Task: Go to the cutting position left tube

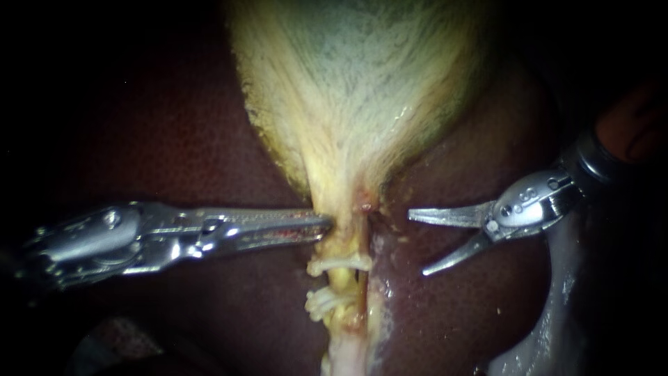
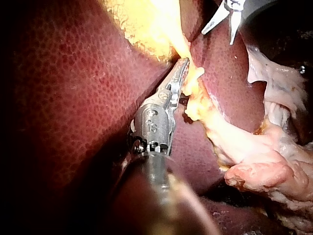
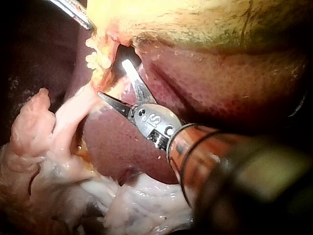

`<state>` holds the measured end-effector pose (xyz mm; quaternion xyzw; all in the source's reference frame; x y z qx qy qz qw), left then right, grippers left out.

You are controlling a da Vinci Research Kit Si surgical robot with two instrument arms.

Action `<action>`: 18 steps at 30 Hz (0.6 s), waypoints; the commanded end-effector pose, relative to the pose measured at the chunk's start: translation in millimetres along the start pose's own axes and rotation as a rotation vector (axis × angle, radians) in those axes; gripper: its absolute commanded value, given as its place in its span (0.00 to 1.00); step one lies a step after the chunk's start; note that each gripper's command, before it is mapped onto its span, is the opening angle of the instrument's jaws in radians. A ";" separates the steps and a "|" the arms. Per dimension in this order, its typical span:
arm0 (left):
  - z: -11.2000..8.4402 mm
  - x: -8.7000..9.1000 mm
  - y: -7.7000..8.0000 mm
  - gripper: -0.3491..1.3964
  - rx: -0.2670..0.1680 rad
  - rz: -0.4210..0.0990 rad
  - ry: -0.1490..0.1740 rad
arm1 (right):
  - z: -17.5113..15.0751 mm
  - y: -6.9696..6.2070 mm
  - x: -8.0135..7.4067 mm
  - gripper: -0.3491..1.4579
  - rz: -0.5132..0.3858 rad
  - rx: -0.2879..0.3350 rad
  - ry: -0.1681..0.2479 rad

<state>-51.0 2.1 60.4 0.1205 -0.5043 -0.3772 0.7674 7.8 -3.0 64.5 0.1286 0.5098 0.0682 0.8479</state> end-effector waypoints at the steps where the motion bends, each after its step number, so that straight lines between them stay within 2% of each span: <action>1: 0.0 0.0 0.0 0.00 0.000 0.000 0.000 | 0.1 -0.1 0.0 0.99 -0.001 0.001 0.000; 5: -0.3 0.0 0.1 0.00 0.001 0.000 0.000 | 0.8 -1.0 -0.1 0.99 -0.004 0.025 0.009; 10: -1.5 0.0 0.4 0.00 0.011 0.000 0.008 | 3.3 -2.7 -0.4 0.99 0.008 0.067 0.029; 13: -2.7 0.0 0.8 0.00 0.004 0.000 0.008 | 5.4 -4.0 -0.9 0.99 0.037 0.100 0.031; 18: -5.2 -0.3 1.8 0.00 -0.013 -0.003 0.007 | 9.0 -6.0 -1.9 0.99 0.155 0.155 0.000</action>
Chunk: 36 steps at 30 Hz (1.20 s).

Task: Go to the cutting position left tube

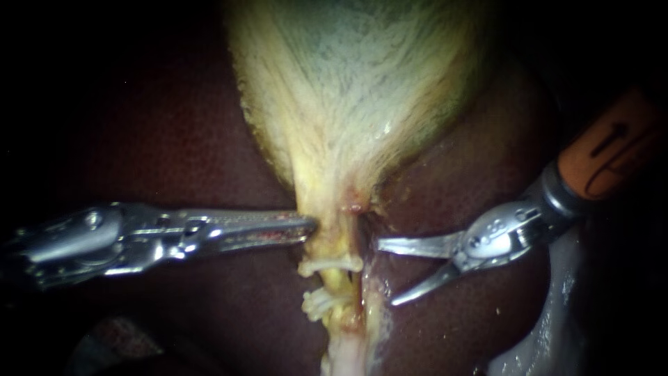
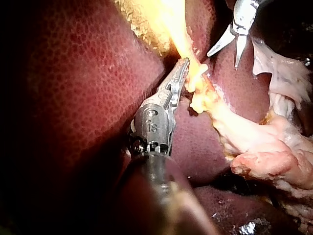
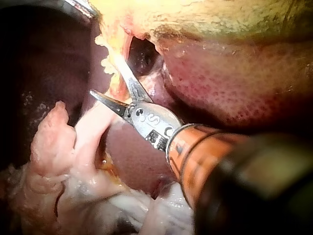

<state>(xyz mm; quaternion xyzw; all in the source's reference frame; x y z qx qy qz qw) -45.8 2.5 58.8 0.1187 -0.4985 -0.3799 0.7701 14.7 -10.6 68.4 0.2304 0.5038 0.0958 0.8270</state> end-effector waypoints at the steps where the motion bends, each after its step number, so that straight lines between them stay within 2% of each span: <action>1: -0.4 -0.1 0.2 0.00 -0.003 -0.003 -0.002 | 0.6 -0.1 -0.2 0.99 0.026 0.011 -0.006; 5: -1.5 -0.2 0.5 0.00 -0.007 -0.004 -0.002 | 2.5 -0.3 -0.4 0.98 0.074 0.037 -0.025; 14: -2.5 -0.4 0.4 0.00 -0.007 -0.004 -0.002 | 3.9 -0.6 -0.7 0.93 0.122 0.083 -0.061; 19: -2.7 -0.6 -0.2 0.00 -0.010 -0.005 -0.002 | 4.8 -0.4 -1.2 0.92 0.124 0.081 -0.106; 27: -3.0 -1.0 -1.3 0.00 -0.014 -0.007 -0.002 | 5.4 0.5 -2.2 0.91 0.122 0.080 -0.157; 36: -3.4 -1.5 -2.5 0.00 -0.012 -0.008 -0.002 | 5.5 1.5 -2.6 0.91 0.121 0.064 -0.166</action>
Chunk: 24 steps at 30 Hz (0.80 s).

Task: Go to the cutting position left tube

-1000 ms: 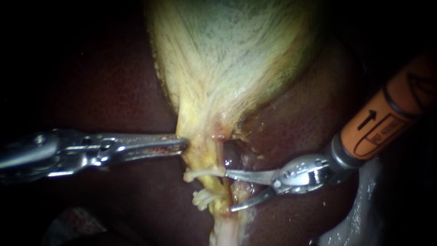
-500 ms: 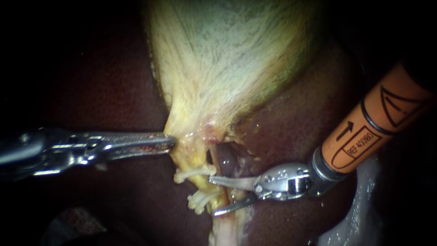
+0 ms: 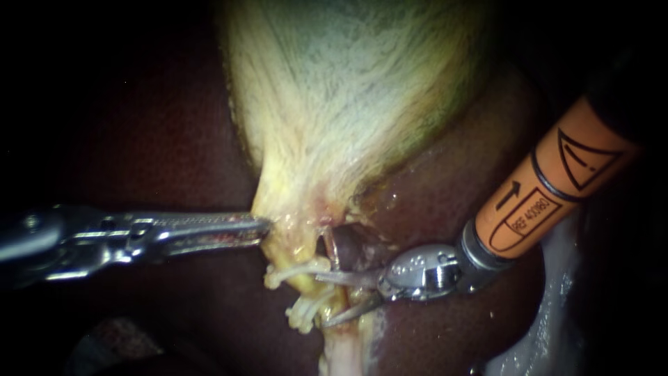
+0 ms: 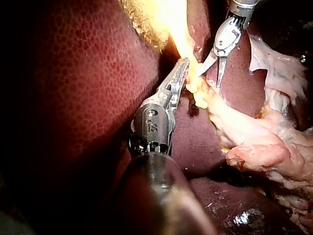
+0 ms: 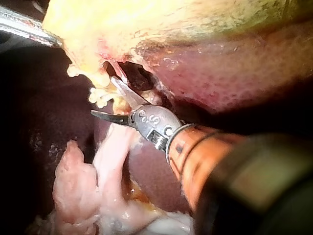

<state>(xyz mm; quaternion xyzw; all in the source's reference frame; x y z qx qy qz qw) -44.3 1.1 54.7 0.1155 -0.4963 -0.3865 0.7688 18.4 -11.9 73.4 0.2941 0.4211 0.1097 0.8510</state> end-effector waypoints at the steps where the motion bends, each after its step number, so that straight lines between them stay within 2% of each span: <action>1: 0.0 -0.1 -0.1 0.00 0.001 0.001 0.000 | 0.0 0.1 0.0 0.91 0.001 -0.003 0.001; 11: 0.0 -0.1 -0.5 0.00 0.002 0.001 0.000 | 1.3 0.4 0.9 0.92 0.005 -0.007 -0.001; 15: 0.2 -0.1 -0.5 0.00 0.002 0.001 0.000 | 1.9 0.2 1.4 0.92 0.003 0.021 0.012; 24: 1.0 0.0 -0.1 0.00 0.001 0.001 0.000 | 2.8 -0.4 2.0 0.88 -0.025 0.057 0.008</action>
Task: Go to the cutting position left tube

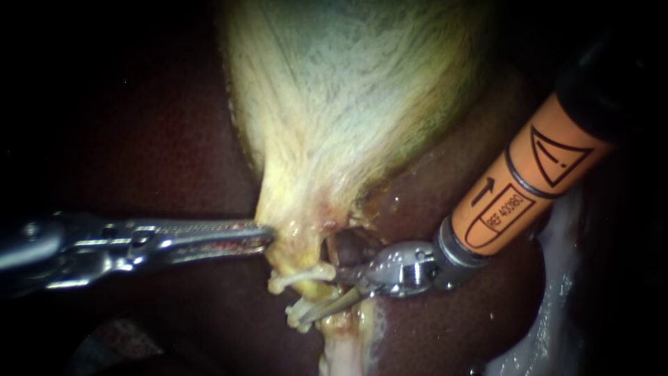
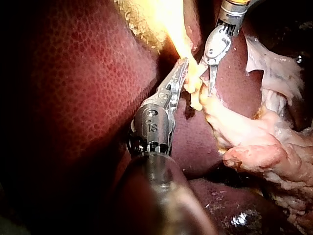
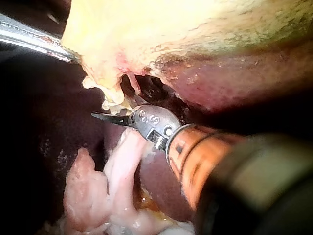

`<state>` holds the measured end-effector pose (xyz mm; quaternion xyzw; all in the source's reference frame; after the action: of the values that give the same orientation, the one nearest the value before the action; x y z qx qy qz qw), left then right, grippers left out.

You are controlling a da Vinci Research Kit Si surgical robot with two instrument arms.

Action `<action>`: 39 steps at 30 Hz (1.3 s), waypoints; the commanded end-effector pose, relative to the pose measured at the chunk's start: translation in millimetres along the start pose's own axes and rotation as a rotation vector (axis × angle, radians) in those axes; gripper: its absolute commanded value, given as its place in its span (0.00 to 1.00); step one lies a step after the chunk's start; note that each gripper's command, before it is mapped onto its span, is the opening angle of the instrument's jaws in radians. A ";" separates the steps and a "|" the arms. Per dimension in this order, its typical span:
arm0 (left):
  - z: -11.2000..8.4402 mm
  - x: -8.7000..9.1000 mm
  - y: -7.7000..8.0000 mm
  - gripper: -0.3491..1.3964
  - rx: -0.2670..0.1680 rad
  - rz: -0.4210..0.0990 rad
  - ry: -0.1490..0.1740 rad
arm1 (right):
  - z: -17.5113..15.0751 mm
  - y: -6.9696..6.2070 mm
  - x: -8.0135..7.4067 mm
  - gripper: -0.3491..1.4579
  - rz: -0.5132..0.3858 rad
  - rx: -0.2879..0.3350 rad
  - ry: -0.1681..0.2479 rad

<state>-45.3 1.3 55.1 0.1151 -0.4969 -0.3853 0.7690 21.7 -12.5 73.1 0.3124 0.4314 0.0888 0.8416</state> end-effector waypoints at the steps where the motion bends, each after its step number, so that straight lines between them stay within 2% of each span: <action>1: 0.1 0.0 0.1 0.00 0.000 -0.001 0.000 | 0.1 0.0 0.0 0.87 -0.001 0.000 -0.001; 20: 1.2 0.1 0.6 0.00 -0.003 0.004 0.000 | 3.1 0.6 0.2 0.85 -0.025 0.032 0.005; 28: 1.3 0.2 1.0 0.00 -0.002 0.004 0.000 | 3.3 0.6 0.1 0.83 -0.029 0.048 0.027; 39: 1.4 0.2 1.1 0.00 -0.002 0.004 0.000 | 3.3 0.8 0.1 0.79 -0.040 0.063 0.031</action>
<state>-45.9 2.1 56.6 0.1132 -0.4969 -0.3842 0.7698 24.5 -13.3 75.0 0.3291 0.4533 0.0623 0.8261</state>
